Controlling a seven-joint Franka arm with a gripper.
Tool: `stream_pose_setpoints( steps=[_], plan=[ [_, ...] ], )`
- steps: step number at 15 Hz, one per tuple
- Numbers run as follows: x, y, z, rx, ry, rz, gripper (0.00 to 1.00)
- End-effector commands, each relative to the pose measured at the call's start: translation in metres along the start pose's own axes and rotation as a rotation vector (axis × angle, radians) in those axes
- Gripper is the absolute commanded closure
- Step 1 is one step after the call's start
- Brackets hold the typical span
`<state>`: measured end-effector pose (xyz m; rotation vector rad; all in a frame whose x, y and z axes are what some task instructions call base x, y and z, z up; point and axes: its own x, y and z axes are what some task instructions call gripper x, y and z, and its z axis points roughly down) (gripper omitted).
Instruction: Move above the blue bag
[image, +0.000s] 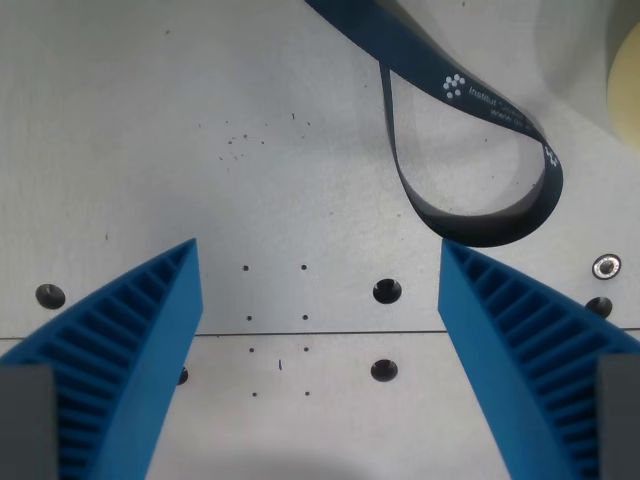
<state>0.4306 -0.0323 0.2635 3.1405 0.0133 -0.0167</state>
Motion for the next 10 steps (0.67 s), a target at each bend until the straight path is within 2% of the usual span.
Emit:
stream_pose_setpoints(
  steps=[1, 10],
  plan=[
    [0.0003, 0.0000, -0.0025, 0.000, 0.006, 0.000, 0.00],
    [0.0035, 0.0023, -0.0001, -0.001, 0.008, 0.048, 0.00]
  ],
)
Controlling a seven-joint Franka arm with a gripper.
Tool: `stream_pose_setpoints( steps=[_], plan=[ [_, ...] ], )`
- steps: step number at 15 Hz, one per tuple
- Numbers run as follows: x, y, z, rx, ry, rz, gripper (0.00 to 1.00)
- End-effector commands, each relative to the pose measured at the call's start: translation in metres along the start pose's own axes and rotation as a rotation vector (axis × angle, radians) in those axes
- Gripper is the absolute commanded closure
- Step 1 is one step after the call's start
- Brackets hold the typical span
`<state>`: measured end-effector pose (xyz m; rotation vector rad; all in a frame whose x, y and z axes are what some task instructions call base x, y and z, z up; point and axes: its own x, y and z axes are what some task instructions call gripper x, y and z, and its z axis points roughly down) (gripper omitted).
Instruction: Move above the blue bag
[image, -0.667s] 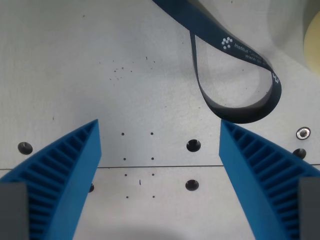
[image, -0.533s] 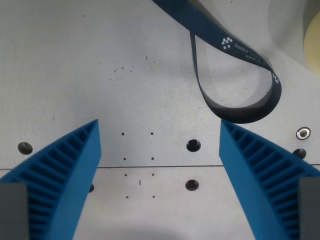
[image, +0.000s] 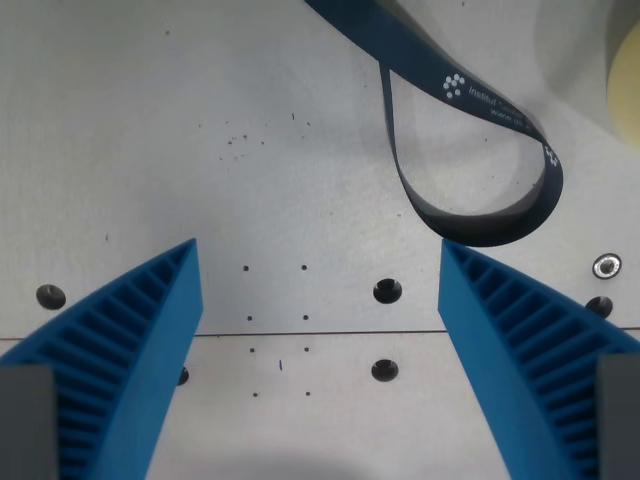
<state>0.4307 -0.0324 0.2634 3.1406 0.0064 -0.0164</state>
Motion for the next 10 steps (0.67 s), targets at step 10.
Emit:
stream_pose_setpoints(
  steps=[10],
  plan=[
    [0.028, 0.020, 0.017, -0.014, -0.008, 0.212, 0.00]
  ],
)
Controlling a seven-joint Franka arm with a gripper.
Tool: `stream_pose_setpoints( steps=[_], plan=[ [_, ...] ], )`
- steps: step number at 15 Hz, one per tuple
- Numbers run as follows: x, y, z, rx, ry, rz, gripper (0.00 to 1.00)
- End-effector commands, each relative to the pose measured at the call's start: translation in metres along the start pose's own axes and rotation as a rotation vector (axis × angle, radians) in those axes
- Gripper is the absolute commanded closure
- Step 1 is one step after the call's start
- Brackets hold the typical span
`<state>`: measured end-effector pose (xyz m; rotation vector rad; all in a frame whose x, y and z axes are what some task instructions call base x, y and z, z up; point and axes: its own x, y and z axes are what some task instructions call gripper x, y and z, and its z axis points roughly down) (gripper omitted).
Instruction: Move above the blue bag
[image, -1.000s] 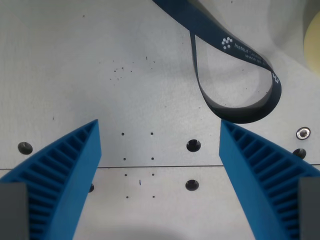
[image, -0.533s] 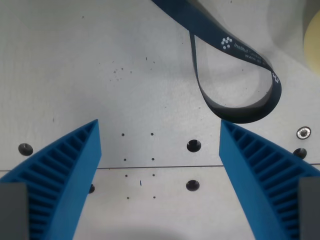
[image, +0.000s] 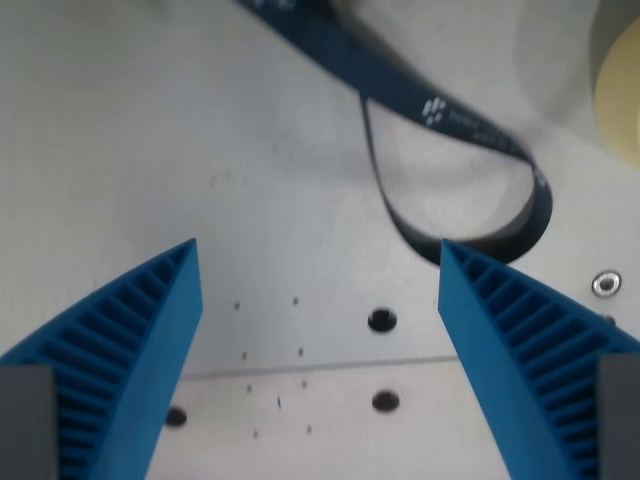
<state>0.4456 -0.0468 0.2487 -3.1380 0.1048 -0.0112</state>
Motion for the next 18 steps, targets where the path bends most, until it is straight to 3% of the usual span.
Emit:
stream_pose_setpoints(
  steps=[1, 18],
  plan=[
    [0.017, 0.007, 0.005, -0.020, -0.026, 0.163, 0.00],
    [0.087, 0.054, 0.061, -0.003, 0.007, 0.505, 0.00]
  ],
)
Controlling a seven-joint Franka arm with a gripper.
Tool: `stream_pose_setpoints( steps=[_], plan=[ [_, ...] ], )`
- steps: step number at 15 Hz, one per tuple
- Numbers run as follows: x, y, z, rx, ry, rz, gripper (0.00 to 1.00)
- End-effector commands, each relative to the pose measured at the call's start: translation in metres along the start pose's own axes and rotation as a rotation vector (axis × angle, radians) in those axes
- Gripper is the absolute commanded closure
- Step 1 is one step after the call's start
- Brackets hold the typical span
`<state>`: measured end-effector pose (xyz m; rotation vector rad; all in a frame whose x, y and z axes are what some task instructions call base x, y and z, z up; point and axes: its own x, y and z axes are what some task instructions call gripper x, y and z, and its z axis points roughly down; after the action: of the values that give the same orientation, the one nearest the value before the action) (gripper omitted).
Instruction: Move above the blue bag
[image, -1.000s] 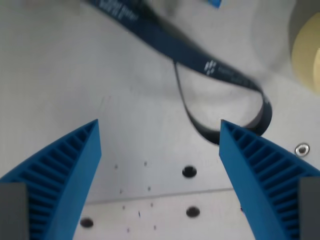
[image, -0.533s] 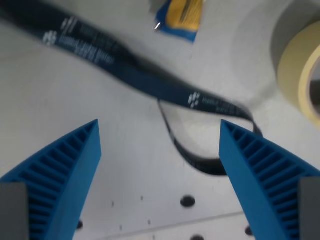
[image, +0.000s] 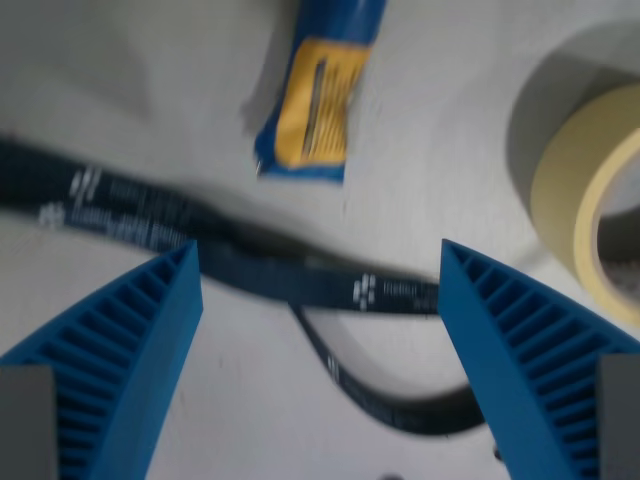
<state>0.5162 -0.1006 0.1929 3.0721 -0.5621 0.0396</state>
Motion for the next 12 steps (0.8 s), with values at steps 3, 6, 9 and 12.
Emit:
stream_pose_setpoints(
  steps=[3, 6, 9, 12],
  plan=[
    [0.028, 0.004, 0.015, 0.017, -0.014, 0.251, 0.00],
    [0.042, 0.007, 0.024, 0.018, -0.010, 0.272, 0.00],
    [0.054, 0.009, 0.031, 0.016, -0.009, 0.288, 0.00],
    [0.063, 0.010, 0.037, 0.016, -0.009, 0.290, 0.00]
  ],
)
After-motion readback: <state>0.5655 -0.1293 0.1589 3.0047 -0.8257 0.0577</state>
